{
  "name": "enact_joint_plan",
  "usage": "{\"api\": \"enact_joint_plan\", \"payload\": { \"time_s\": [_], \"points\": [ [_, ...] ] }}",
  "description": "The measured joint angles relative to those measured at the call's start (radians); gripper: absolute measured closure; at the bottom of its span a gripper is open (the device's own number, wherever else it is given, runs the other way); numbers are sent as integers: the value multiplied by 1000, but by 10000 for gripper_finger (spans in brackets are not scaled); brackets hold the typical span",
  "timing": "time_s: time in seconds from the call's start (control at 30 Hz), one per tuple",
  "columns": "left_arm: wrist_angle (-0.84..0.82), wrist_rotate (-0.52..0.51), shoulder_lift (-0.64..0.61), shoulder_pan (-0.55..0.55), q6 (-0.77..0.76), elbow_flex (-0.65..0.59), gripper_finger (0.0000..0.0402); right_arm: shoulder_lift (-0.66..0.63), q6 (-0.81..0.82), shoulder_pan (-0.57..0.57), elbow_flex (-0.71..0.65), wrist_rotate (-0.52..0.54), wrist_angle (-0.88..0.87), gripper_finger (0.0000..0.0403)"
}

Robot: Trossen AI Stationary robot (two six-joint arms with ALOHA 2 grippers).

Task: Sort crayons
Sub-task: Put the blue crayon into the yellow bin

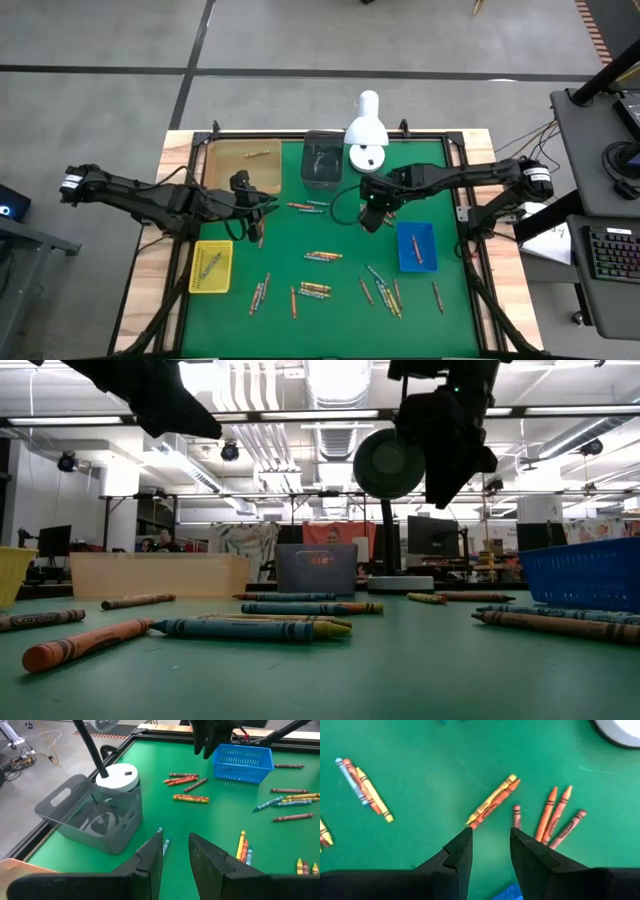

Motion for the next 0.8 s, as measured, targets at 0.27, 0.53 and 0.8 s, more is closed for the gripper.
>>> {"api": "enact_joint_plan", "payload": {
  "time_s": [0.27,0.53,0.8],
  "points": [
    [-6,2,27,0,-54,0,325,1,83,66,-3,89,11,284],
    [-6,3,74,0,-74,0,325,1,115,91,-10,134,50,284],
    [11,11,153,-1,-80,0,325,7,114,92,-44,139,158,284]
  ]
}}
